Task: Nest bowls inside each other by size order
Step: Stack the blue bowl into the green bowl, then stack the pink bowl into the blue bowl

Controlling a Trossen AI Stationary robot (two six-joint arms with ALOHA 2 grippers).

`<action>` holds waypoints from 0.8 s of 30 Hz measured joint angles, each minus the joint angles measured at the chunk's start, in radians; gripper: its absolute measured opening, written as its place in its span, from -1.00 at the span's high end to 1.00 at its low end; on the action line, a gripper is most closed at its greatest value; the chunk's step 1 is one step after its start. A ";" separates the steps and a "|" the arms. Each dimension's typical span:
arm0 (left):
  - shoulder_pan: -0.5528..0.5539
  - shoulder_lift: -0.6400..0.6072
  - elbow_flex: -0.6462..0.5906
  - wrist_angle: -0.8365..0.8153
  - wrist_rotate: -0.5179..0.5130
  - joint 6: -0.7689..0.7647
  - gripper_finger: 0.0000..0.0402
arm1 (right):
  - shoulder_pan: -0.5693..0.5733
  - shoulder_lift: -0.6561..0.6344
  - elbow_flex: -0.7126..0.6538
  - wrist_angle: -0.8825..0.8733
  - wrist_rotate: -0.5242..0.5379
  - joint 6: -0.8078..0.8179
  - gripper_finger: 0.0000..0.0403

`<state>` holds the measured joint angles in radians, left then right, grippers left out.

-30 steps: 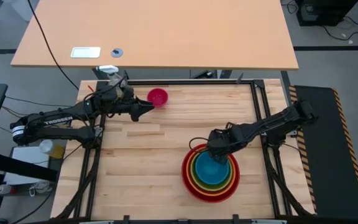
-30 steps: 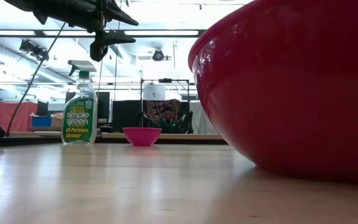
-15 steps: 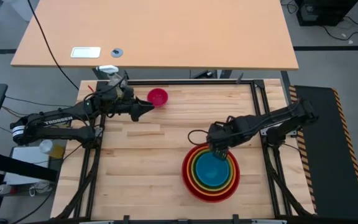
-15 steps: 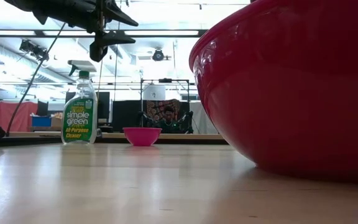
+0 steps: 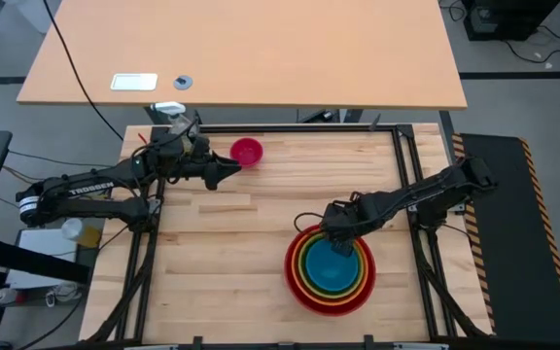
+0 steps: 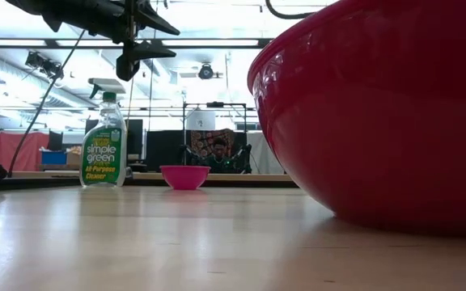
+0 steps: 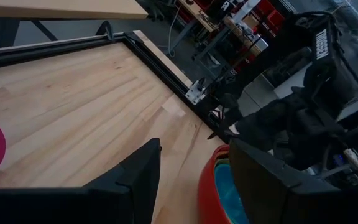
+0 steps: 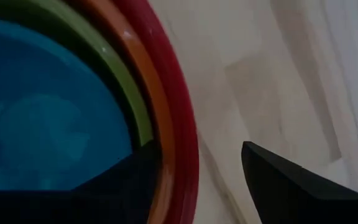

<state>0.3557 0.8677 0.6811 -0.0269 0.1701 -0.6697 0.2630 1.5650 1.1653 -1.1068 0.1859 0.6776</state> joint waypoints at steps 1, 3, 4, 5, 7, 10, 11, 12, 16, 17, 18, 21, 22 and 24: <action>0.000 0.000 0.000 0.000 0.000 0.000 0.04 | 0.000 0.000 0.021 -0.016 0.001 -0.001 -0.16; 0.000 0.000 0.000 0.000 0.000 0.000 0.04 | 0.000 -0.005 0.068 -0.037 0.008 -0.001 -0.15; 0.000 0.000 0.000 0.000 0.000 0.000 0.04 | 0.001 -0.007 0.084 -0.044 0.013 -0.002 -0.15; 0.000 0.000 0.000 0.000 0.000 0.000 0.04 | 0.005 -0.007 0.094 -0.043 0.019 -0.002 -0.14; 0.000 0.000 0.000 0.000 0.000 0.001 0.04 | 0.019 -0.006 0.096 -0.016 0.051 0.000 -0.14; 0.000 0.000 0.000 -0.001 0.000 0.002 0.04 | 0.036 -0.006 0.072 -0.001 0.079 -0.005 -0.12; 0.000 0.000 0.000 -0.004 0.000 0.002 0.04 | 0.038 -0.006 0.063 0.005 0.079 -0.005 -0.12; 0.000 0.000 0.000 -0.007 0.000 0.002 0.04 | 0.038 -0.005 0.057 0.008 0.080 -0.001 -0.11; 0.000 0.000 0.000 -0.015 0.000 0.004 0.04 | 0.049 -0.006 0.028 0.031 0.085 -0.003 -0.08; 0.000 0.000 0.000 -0.015 0.000 0.003 0.04 | 0.050 -0.005 0.019 0.039 0.085 -0.003 -0.08; 0.000 0.000 0.000 -0.015 0.000 0.004 0.04 | 0.050 -0.004 0.011 0.043 0.083 -0.004 -0.07; 0.000 0.000 0.000 -0.015 0.000 0.002 0.04 | 0.049 -0.005 0.015 0.051 0.082 -0.004 -0.06; 0.000 0.000 0.000 -0.015 0.000 0.000 0.04 | 0.048 -0.004 0.028 0.048 0.083 -0.005 -0.05; 0.000 0.000 0.000 -0.015 0.000 -0.009 0.04 | 0.041 -0.004 0.064 0.052 0.090 -0.017 -0.05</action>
<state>0.3557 0.8680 0.6811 -0.0418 0.1703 -0.6782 0.3036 1.5605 1.2291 -1.0548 0.2754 0.6602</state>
